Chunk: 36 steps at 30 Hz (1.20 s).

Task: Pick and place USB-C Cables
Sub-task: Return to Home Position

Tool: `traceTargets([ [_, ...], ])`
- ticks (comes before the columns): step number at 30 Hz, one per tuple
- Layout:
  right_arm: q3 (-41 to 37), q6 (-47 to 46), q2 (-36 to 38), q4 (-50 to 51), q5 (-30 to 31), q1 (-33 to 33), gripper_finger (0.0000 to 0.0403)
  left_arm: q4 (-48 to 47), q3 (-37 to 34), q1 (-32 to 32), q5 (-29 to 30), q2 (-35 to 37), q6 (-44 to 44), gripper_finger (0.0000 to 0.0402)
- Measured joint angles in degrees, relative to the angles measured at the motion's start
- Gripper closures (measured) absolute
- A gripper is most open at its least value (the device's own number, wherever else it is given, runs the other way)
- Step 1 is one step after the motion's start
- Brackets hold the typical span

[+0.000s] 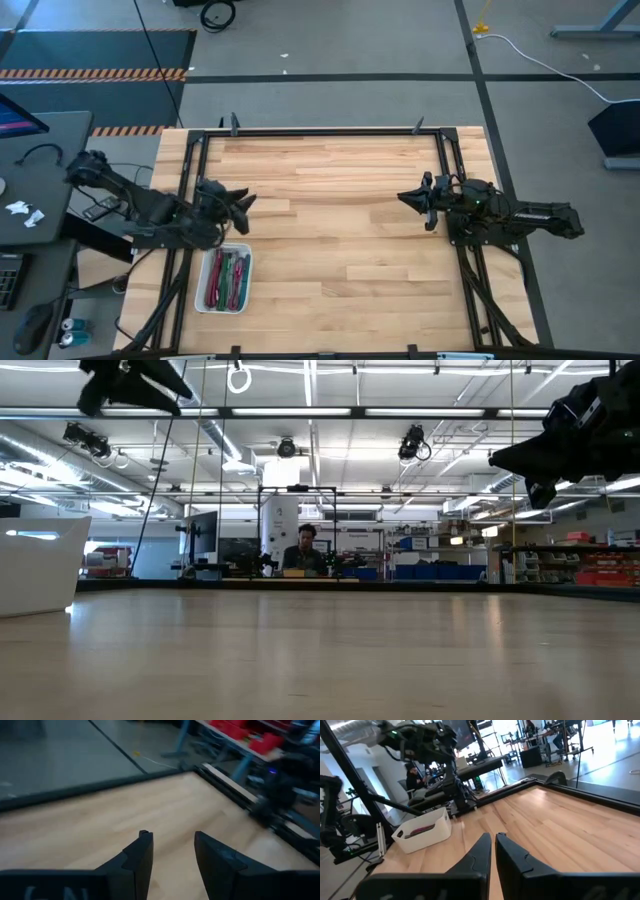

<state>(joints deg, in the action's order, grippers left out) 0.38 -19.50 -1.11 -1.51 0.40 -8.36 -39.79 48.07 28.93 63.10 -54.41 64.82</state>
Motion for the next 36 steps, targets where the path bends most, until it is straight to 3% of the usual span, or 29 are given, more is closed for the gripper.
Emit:
traceTargets([
  [4, 0.0, -0.02, 0.0, -0.14, -0.02, 0.0, 0.0371, 20.11, -12.45, -2.17, -5.9, 10.73, -15.69, 0.0255],
  [8, 0.0, 0.02, 0.0, -0.14, -0.02, 0.0, 0.0372, 44.9, -26.63, -9.23, -22.11, 20.68, -31.61, 0.0253],
  [11, 0.0, 0.02, 0.0, -0.13, -0.04, 0.0, 0.0372, 58.72, -36.0, -15.89, -34.63, 26.8, -36.49, 0.025],
  [16, 0.0, 0.02, 0.0, -0.11, -0.04, 0.0, 0.0372, 72.14, -46.79, -26.19, -52.31, 33.73, -36.98, 0.0249],
  [21, 0.0, 0.04, 0.0, -0.1, -0.07, 0.0, 0.0372, 71.75, -47.47, -33.48, -66.84, 35.79, -38.74, 0.0248],
  [26, 0.0, 0.02, 0.0, -0.14, -0.09, 0.0, 0.0372, 70.26, -47.58, -38.04, -76.64, 35.72, -43.41, 0.0248],
  [29, 0.0, 0.02, 0.0, -0.12, -0.07, 0.0, 0.0372, 67.91, -47.6, -38.89, -79.39, 35.73, -46.53, 0.025],
  [36, 0.0, 0.02, 0.0, -0.11, -0.07, 0.0, 0.0372, 57.71, -47.63, -38.85, -79.72, 35.71, -48.57, 0.0248],
])
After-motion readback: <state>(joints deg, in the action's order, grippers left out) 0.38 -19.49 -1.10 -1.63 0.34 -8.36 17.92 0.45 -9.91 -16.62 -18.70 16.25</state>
